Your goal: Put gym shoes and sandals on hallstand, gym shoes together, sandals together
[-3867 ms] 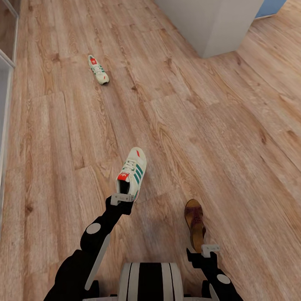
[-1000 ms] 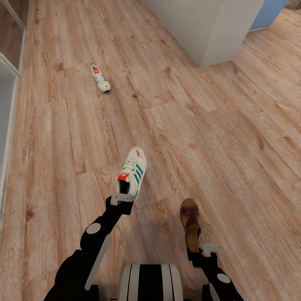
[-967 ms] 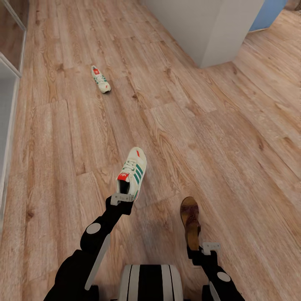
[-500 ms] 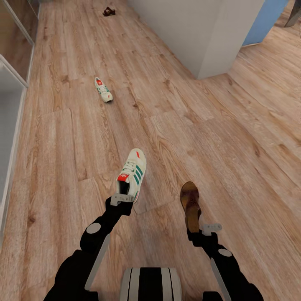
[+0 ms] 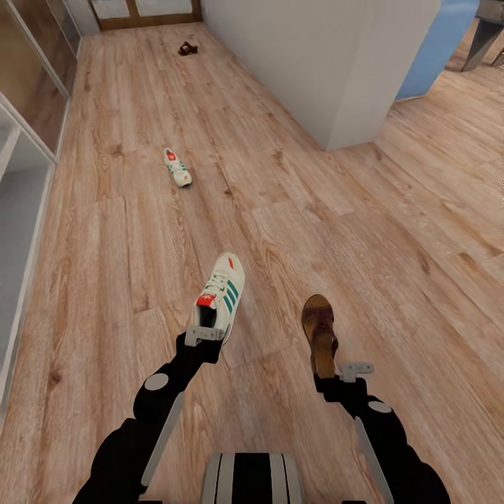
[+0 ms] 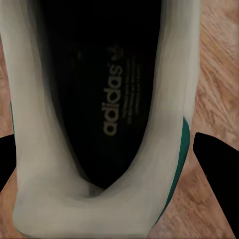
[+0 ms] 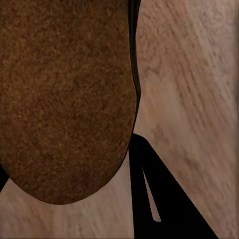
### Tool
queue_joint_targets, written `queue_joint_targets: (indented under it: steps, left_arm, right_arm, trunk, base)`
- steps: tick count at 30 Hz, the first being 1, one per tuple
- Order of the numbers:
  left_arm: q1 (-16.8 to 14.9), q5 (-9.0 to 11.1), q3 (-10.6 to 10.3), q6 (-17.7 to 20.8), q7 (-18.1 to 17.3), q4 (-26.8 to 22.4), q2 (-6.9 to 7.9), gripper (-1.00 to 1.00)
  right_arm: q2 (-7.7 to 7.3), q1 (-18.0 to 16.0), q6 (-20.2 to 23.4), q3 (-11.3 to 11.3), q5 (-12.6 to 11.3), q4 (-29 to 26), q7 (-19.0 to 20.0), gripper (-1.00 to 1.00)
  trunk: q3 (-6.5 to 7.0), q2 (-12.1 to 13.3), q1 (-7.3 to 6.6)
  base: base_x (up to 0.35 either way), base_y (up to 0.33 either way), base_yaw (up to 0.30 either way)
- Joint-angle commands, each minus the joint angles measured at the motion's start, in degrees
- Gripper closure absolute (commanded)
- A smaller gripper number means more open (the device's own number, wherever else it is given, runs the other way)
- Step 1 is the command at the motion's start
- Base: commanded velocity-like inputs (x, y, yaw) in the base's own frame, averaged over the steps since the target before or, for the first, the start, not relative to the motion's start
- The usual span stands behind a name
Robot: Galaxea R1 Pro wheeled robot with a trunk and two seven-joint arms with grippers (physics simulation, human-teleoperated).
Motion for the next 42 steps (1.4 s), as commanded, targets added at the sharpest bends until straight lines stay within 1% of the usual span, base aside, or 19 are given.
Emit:
queue_joint_targets:
  steps: [1,2,4,6,8,11,14,15,17,20,28,42]
  left_arm:
    - [0.0,0.0,0.0,0.3,0.0,-0.1,-0.01,1.00]
    - [0.0,0.1,0.0,0.3,0.0,0.1,-0.01,1.00]
    - [0.0,0.2,-0.1,0.3,0.0,0.3,-0.06,1.00]
    - [0.0,0.1,-0.1,0.4,0.1,0.2,-0.08,1.00]
    - [0.0,0.2,0.0,2.4,0.0,0.1,-0.02,1.00]
    - [0.0,0.3,0.0,4.2,0.0,0.1,-0.01,1.00]
    - [0.0,1.7,0.0,4.7,0.0,0.1,-0.01,1.00]
    - [0.1,3.6,0.1,4.8,-0.1,0.1,0.02,1.00]
    - [0.1,5.0,0.1,4.8,-0.1,0.1,0.06,1.00]
    - [0.1,5.8,0.2,4.9,-0.1,0.2,0.12,1.00]
    - [0.2,6.1,0.4,4.9,0.0,0.2,0.47,1.00]
    - [0.3,6.2,0.3,4.9,0.0,0.1,0.52,1.00]
  right_arm:
    - [0.01,0.0,0.4,0.0,-0.2,-0.2,0.0,1.00]
    - [0.03,0.0,0.5,0.0,-0.3,-0.5,0.0,1.00]
    - [0.03,0.0,0.7,1.0,-0.3,-2.8,0.0,1.00]
    - [0.02,0.0,0.7,1.5,-0.4,-3.9,0.0,1.00]
    - [0.02,0.0,0.7,1.7,-0.5,-4.5,0.0,1.00]
    - [0.02,0.0,0.7,1.7,-0.6,-4.6,0.0,1.00]
    - [-0.03,0.1,0.7,1.8,-0.5,-4.7,0.0,1.00]
    - [-0.05,0.0,0.7,1.8,-0.5,-4.9,0.0,1.00]
    - [-0.07,0.0,0.7,1.8,-0.5,-4.9,0.0,1.00]
    - [-0.07,0.0,0.7,1.8,-0.5,-4.9,-0.1,1.00]
    - [0.01,0.0,0.7,1.8,-0.5,-4.9,0.0,1.00]
    - [0.02,0.0,0.7,1.8,-0.6,-4.8,0.0,1.00]
  trunk:
    - [0.19,0.0,-0.03]
    - [0.42,0.0,-0.06]
    - [0.86,0.0,-0.11]
    - [1.30,0.1,-0.16]
    - [1.74,0.1,-0.21]
    - [2.41,0.1,-0.29]
    - [3.09,0.2,-0.37]
    - [3.36,0.2,-0.39]
    - [3.95,0.2,-0.44]
    - [4.88,0.3,-0.52]
    - [7.39,0.4,-0.73]
    - [11.79,0.6,-1.09]
  base:
    - [0.000,0.000,0.000]
    - [0.000,0.000,0.000]
    - [0.000,0.000,0.000]
    - [0.000,0.000,0.000]
    - [0.000,0.000,0.000]
    - [0.000,0.000,0.000]
    - [0.000,0.000,0.000]
    - [0.000,0.000,0.000]
    - [0.000,0.000,0.000]
    - [0.000,0.000,0.000]
    - [0.000,0.000,0.000]
    - [0.000,0.000,0.000]
